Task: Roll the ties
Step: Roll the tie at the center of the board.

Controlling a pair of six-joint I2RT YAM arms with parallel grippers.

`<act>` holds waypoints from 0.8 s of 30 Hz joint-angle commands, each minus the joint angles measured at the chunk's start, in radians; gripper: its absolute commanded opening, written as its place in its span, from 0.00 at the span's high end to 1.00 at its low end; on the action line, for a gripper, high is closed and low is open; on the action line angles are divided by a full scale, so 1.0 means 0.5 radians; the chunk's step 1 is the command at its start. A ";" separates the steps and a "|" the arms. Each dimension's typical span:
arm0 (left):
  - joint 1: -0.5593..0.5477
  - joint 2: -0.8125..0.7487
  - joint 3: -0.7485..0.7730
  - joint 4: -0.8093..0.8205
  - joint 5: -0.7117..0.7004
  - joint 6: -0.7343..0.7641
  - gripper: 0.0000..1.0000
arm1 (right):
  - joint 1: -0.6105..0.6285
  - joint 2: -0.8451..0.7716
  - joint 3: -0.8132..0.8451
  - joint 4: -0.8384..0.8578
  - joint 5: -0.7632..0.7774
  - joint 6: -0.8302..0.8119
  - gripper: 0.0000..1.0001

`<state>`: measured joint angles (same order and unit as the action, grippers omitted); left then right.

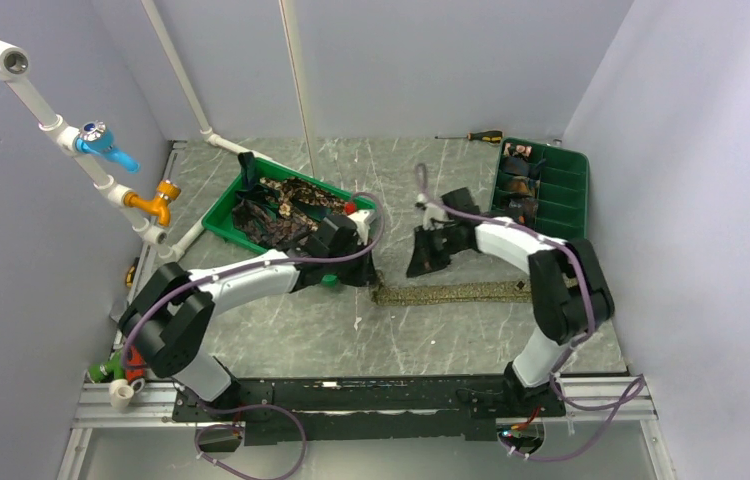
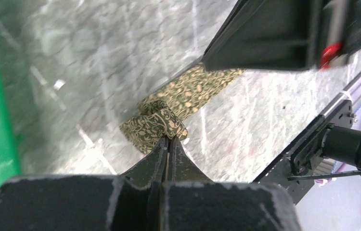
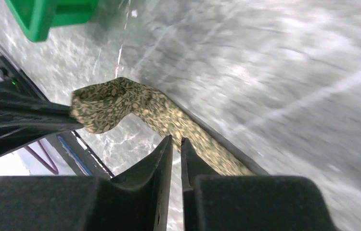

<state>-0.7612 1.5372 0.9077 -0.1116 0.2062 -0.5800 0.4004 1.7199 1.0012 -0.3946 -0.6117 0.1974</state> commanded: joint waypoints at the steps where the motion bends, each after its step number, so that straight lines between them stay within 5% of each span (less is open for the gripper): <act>1: -0.057 0.149 0.179 0.205 0.218 0.079 1.00 | -0.256 -0.256 -0.002 -0.322 -0.174 -0.221 0.83; 11: -0.207 0.625 0.518 0.341 0.580 0.142 1.00 | -0.585 -0.360 -0.086 -0.668 -0.332 -0.478 0.62; 18: -0.208 0.798 0.539 0.450 0.714 0.142 1.00 | -0.616 -0.248 -0.091 -0.644 -0.357 -0.466 0.62; 24: -0.141 0.882 0.400 0.625 0.764 -0.004 0.76 | -0.617 -0.077 -0.058 -0.622 -0.369 -0.427 0.63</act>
<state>-0.8581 1.9591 1.1404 0.0841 0.5339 -0.5404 0.0948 1.6413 0.9535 -0.7067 -0.7696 -0.0151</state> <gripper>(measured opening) 0.182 0.373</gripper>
